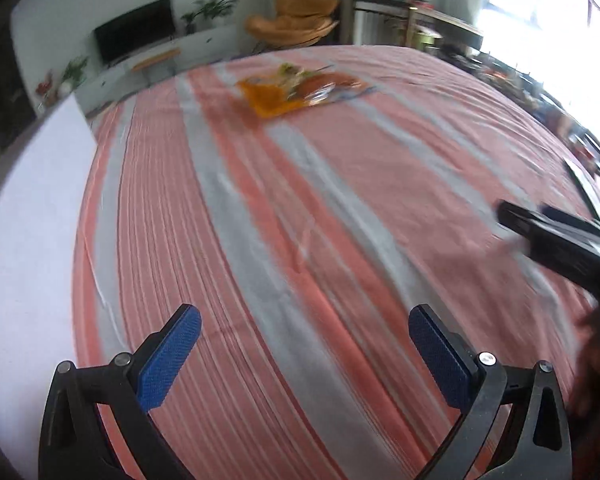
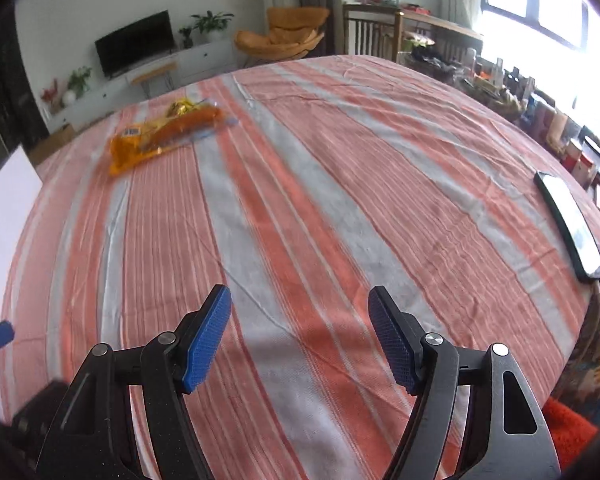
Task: Organize snacks
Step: 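Move both tools back over the snack packets on the table, then grasp the yellow spicy strip packet with the left tool and lift, then lower the yellow packet back onto the table and open the left tool, then close the right tool on the orange-labelled sausage bag, then lift the sausage bag with the right tool while the left tool grasps the yellow packet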
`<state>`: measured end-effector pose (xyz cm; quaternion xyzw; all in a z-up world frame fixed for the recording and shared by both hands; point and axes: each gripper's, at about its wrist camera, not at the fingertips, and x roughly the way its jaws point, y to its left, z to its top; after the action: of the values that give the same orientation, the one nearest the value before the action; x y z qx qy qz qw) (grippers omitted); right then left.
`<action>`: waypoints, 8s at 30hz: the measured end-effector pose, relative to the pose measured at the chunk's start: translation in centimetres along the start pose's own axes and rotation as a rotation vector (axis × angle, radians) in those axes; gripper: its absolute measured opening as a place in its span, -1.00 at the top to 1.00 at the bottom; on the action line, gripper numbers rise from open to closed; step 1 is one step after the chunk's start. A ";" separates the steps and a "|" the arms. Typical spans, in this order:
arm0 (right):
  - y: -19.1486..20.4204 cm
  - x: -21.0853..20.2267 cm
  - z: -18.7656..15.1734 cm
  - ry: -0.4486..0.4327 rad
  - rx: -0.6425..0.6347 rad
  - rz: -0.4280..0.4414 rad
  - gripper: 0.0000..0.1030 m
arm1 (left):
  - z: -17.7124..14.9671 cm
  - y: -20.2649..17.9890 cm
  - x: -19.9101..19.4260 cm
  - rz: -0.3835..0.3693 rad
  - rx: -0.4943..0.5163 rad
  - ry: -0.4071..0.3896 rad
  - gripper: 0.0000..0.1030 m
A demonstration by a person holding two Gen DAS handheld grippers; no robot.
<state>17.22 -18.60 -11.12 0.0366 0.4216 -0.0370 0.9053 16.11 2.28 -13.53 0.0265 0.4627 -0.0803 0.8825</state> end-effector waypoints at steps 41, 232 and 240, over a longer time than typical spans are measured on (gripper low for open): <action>-0.5 -2.5 -4.1 0.052 -0.035 -0.012 -0.74 | 18.5 7.3 11.3 -0.115 -0.373 0.017 -0.99; 4.2 5.6 6.1 0.312 -0.144 0.122 -0.74 | 11.5 5.3 8.9 0.050 -0.090 0.239 -0.55; 3.4 3.0 6.4 0.332 -0.139 0.172 0.08 | 11.2 6.9 4.4 -0.119 -0.249 0.172 0.20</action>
<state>24.36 -15.92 -9.18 0.0157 0.5618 0.0761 0.8236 28.84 7.17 -10.93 -0.1037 0.5436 -0.0720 0.8298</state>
